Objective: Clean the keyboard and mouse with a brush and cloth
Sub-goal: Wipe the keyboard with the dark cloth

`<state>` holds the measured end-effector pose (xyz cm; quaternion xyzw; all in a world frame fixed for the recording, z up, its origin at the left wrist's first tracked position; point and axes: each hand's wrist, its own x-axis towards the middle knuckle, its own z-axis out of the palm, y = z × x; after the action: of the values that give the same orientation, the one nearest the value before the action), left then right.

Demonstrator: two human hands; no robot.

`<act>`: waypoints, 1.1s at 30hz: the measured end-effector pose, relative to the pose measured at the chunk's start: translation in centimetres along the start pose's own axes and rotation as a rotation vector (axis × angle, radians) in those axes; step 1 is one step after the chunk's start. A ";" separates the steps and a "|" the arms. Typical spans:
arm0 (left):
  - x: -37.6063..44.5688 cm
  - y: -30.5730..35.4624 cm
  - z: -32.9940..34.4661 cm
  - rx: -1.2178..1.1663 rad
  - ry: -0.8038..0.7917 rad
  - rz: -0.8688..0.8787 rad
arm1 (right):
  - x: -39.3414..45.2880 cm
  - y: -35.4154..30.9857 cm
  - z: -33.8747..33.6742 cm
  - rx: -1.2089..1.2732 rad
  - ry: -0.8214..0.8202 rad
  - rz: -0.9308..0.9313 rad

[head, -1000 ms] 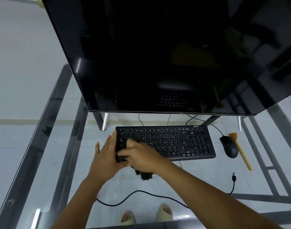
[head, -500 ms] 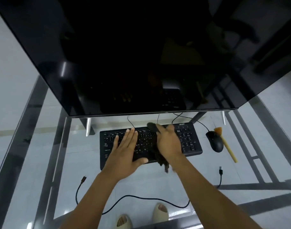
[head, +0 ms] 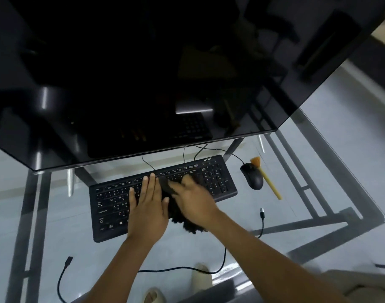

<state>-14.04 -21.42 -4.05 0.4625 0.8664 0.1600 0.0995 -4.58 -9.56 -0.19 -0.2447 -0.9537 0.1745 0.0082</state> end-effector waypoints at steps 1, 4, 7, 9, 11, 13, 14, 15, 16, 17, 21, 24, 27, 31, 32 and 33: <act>0.1 0.2 0.2 0.012 0.016 -0.006 | 0.6 1.6 -0.4 -0.020 0.029 0.076; -0.2 -0.3 0.9 0.077 0.049 0.011 | 1.9 7.2 -2.2 0.023 0.197 0.484; -0.4 -0.7 1.3 0.110 0.066 0.019 | 0.7 6.9 -1.8 0.095 0.251 0.540; -0.3 -0.4 1.3 0.123 0.067 0.015 | -1.1 6.0 -1.0 0.072 0.199 0.410; -0.2 -0.3 1.4 0.137 0.064 0.019 | -2.0 7.5 -1.4 0.091 0.219 0.455; -0.2 -0.4 1.6 0.143 0.065 0.017 | -2.3 9.9 -2.3 0.152 0.278 0.574; -0.2 -0.5 1.6 0.146 0.067 0.016 | -2.6 10.6 -2.4 0.169 0.280 0.587; -0.2 -0.6 1.6 0.148 0.070 0.015 | -3.2 10.8 -2.4 0.159 0.261 0.573; -0.2 -0.7 1.6 0.148 0.072 0.015 | -3.9 10.7 -2.2 0.155 0.239 0.551; -0.2 -0.6 1.6 0.146 0.074 0.014 | -4.6 10.5 -2.0 0.161 0.229 0.542; -0.1 -0.5 1.6 0.146 0.066 0.022 | -5.2 10.8 -2.1 0.186 0.228 0.578; -0.1 -0.8 1.5 0.153 0.073 0.034 | -1.2 11.1 -2.9 0.185 0.236 0.538; 0.0 -0.9 1.5 0.154 0.080 0.038 | 2.0 11.1 -3.7 0.175 0.232 0.525; -0.2 -0.8 1.7 0.153 0.082 0.030 | -1.3 10.8 -2.7 0.212 0.244 0.509; -0.3 -0.7 1.8 0.155 0.081 0.028 | -3.2 10.8 -2.0 0.212 0.246 0.509; -0.3 -0.7 1.8 0.154 0.080 0.027 | -5.3 10.5 -1.4 0.204 0.243 0.512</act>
<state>-13.86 -21.69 -5.93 0.4737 0.8731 0.1123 0.0269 5.08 -2.96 -2.05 -0.4943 -0.8306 0.2351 0.1024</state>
